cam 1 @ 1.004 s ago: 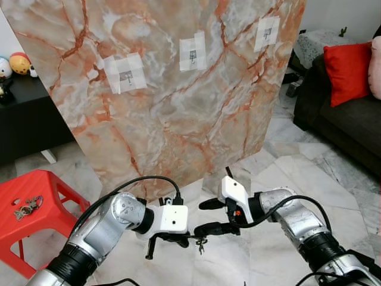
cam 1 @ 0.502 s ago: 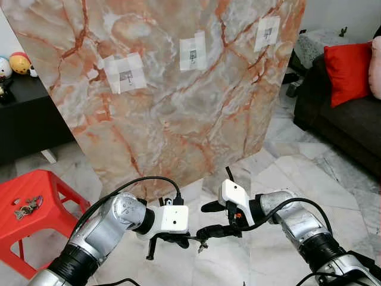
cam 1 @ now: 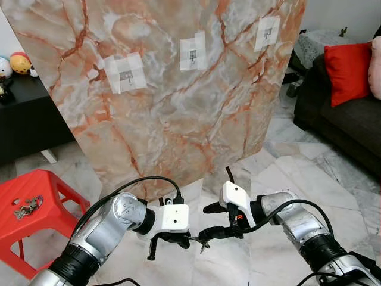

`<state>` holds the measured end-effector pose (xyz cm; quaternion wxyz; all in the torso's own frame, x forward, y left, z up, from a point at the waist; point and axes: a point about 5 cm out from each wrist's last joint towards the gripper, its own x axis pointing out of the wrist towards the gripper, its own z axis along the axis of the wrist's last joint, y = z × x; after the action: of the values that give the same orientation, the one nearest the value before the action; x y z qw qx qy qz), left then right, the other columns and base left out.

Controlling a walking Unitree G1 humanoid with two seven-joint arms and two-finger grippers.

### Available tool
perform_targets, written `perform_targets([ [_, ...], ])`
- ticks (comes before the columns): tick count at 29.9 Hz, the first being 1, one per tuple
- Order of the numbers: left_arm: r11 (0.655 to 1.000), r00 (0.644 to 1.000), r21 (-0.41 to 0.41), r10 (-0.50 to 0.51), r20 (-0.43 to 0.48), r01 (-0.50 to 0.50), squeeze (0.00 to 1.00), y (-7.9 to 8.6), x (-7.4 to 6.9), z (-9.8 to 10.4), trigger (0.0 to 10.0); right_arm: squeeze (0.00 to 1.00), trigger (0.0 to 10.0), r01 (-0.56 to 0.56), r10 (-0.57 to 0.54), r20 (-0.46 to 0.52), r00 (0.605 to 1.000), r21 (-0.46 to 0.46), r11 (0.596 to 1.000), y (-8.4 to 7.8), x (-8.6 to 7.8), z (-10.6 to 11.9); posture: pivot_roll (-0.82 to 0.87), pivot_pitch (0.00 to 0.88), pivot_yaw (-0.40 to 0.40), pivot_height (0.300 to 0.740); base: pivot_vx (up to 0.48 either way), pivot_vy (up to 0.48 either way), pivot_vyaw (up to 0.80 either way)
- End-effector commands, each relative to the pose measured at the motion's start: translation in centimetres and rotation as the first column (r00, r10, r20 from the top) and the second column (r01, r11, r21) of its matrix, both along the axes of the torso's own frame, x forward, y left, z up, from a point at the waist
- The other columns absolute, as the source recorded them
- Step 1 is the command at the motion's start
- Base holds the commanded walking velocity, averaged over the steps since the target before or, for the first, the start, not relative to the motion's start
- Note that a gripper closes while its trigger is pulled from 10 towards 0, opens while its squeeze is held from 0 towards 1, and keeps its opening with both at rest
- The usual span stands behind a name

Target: Hang keys on a hook

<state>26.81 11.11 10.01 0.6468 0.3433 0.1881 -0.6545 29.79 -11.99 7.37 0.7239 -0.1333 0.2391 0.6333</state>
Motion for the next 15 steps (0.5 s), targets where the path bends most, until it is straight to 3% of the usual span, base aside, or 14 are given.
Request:
perform_targets([
  [1,0.997,0.999,-0.076,0.003,0.050,0.000,0.00,-0.39,0.81,2.03,10.0,0.00,10.0,-0.017,0.014,-0.045,0.999,-0.064,0.998,-0.22,-0.91,-1.57,0.04,0.068,-0.013,0.740,0.000,0.000,0.00],
  [15,0.994,0.999,-0.107,0.002,0.042,0.003,0.00,-0.74,0.81,2.43,10.0,0.00,10.0,-0.012,0.006,-0.053,0.999,-0.103,0.995,-0.67,-1.12,-2.42,0.04,0.067,-0.013,0.740,0.000,0.000,0.00],
])
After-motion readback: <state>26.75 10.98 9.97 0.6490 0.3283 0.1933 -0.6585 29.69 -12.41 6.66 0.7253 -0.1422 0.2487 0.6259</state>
